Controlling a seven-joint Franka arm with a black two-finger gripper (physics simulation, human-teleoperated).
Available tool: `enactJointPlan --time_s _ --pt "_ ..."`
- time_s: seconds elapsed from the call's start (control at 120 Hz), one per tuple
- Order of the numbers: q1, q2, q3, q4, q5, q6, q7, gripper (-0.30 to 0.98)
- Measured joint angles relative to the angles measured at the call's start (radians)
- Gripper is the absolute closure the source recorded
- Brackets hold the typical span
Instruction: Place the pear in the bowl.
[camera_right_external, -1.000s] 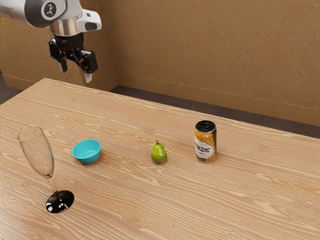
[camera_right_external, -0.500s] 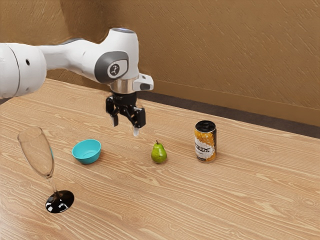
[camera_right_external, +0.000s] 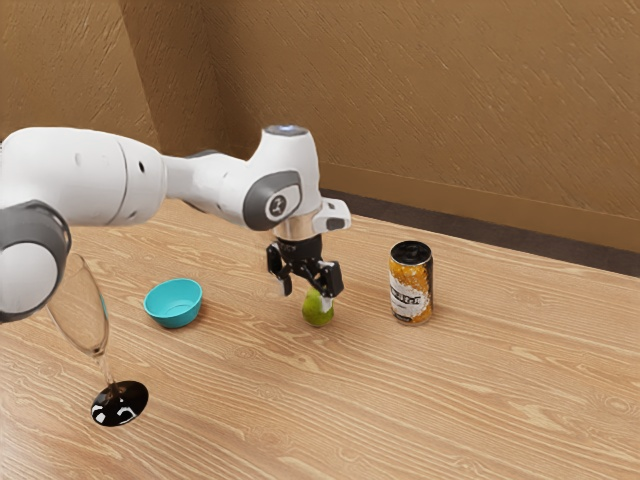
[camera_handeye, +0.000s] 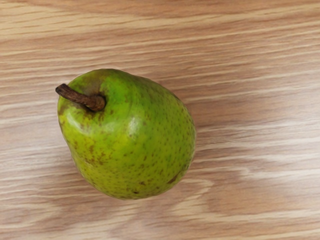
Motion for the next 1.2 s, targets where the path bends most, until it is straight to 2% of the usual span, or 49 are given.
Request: enactJointPlan --time_s 0.425,0.858,1.2 --pt "0.018 0.114 0.006 0.075 0.003 0.086 -0.023 0.00" --pt "0.017 0.124 0.006 0.043 -0.050 0.109 -0.036 0.00" --pt "0.017 0.133 0.006 0.051 -0.049 0.119 -0.040 0.00"
